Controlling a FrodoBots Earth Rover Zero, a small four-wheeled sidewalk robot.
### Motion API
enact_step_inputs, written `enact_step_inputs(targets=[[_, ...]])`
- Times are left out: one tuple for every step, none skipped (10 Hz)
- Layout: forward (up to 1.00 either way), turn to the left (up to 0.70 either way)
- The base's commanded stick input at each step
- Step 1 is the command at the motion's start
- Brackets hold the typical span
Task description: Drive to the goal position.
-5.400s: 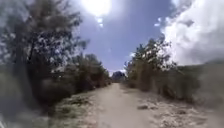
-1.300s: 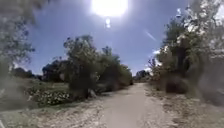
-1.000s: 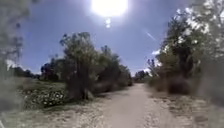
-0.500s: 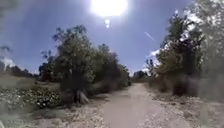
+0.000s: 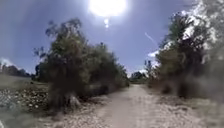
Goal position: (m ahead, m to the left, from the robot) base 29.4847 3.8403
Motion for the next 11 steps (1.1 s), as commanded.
enact_step_inputs(targets=[[0.85, 0.0], [0.85, 0.0], [0.85, 0.0], [0.85, 0.0], [0.85, 0.0], [0.85, 0.0], [0.85, 0.0], [0.85, 0.0], [0.85, 0.0], [0.85, 0.0], [0.85, 0.0]])
